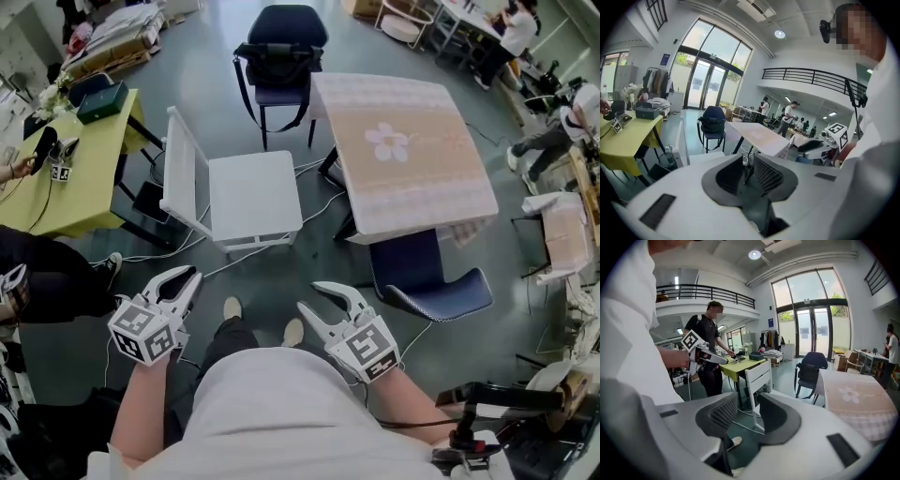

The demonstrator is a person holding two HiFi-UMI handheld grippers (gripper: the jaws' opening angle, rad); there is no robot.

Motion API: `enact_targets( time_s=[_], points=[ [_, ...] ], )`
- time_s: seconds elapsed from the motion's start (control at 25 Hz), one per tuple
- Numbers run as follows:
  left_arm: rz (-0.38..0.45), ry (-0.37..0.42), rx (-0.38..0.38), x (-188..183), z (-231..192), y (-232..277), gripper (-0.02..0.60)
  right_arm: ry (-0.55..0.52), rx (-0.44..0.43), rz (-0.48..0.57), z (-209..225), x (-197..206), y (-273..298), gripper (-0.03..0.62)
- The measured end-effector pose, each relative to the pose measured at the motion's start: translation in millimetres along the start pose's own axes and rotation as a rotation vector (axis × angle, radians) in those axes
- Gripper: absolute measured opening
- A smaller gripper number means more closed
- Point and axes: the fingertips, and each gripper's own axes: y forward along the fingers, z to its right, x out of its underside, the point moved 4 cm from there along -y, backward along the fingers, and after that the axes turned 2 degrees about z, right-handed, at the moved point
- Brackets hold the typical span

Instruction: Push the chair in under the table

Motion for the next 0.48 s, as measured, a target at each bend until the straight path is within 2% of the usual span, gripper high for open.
enact_targets(
  time_s=[0.08,0.2,0.48],
  points=[
    [0.000,-0.009,-0.005,-15.1,-33.6,15.1,0.100,0.014,0.020,-0.002,10.8,-6.8,14.2,0.141],
    [-0.029,-0.012,-0.041,-38.7,-92.8,42.1,0.128,0.031,0.067,-0.002,26.2,-26.2,40.8,0.140],
    [-0.210,-0.065,-0.150,-72.9,-237.1,114.9,0.194,0.068,0.185,0.001,41.9,-74.6,104.9,0.140]
  ],
)
